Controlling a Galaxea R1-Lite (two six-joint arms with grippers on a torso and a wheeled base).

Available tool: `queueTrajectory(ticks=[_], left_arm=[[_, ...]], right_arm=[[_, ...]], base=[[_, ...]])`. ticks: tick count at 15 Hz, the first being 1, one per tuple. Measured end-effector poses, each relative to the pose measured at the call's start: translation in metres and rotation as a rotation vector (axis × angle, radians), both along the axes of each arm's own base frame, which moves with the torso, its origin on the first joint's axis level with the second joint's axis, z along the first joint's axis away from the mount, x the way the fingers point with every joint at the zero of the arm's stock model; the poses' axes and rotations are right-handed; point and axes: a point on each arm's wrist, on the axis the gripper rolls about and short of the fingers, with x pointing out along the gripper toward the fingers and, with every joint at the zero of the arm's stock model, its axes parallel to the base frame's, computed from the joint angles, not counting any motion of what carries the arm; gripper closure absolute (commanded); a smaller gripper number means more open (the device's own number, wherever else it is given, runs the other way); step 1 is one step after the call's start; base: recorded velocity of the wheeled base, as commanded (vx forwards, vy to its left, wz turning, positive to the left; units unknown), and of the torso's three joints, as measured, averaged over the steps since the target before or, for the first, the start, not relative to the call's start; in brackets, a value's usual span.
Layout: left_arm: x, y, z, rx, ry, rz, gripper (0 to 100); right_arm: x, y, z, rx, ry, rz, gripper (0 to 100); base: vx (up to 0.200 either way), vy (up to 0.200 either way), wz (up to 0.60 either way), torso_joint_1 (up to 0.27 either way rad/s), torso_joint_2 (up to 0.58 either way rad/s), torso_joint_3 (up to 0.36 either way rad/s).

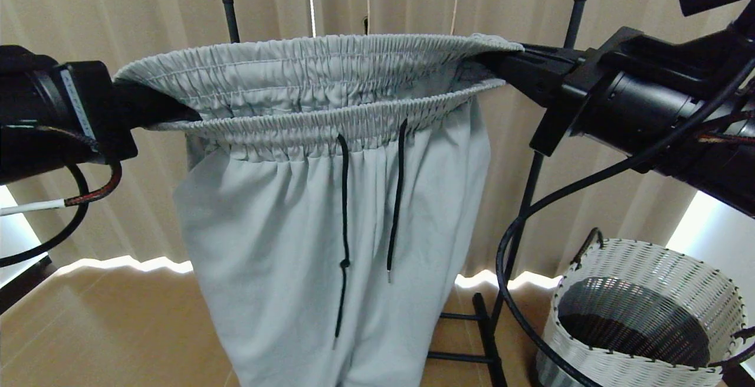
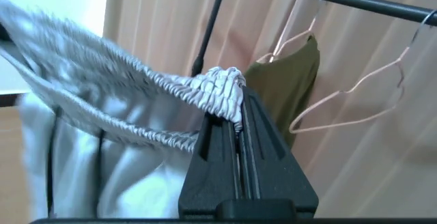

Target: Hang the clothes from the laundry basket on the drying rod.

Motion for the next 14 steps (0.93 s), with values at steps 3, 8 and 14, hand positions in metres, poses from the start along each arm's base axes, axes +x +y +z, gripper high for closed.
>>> queueTrajectory(ticks=[3,8,14], left_arm=[[0.001,-0.001,-0.01,0.023,0.026,-0.005,100],[0.017,-0.015,-0.008,0.062,-0.086,-0.036,100],[0.03,-0.056,0.013,0.05,-0.144,-0.145,100]], right_arm=[[0.003,-0.006,-0.003,-0.012,0.007,-0.028,100],[0.013,-0.028,-0.007,-0.073,-0.017,-0.181,100],[0.011,-0.047,-0.015,-0.078,0.016,-0.328,100]], base=[[0.0,0.0,0.0,0.0,0.0,0.0],[0.0,0.0,0.0,0.0,0.0,0.0],[0.0,0.0,0.0,0.0,0.0,0.0]])
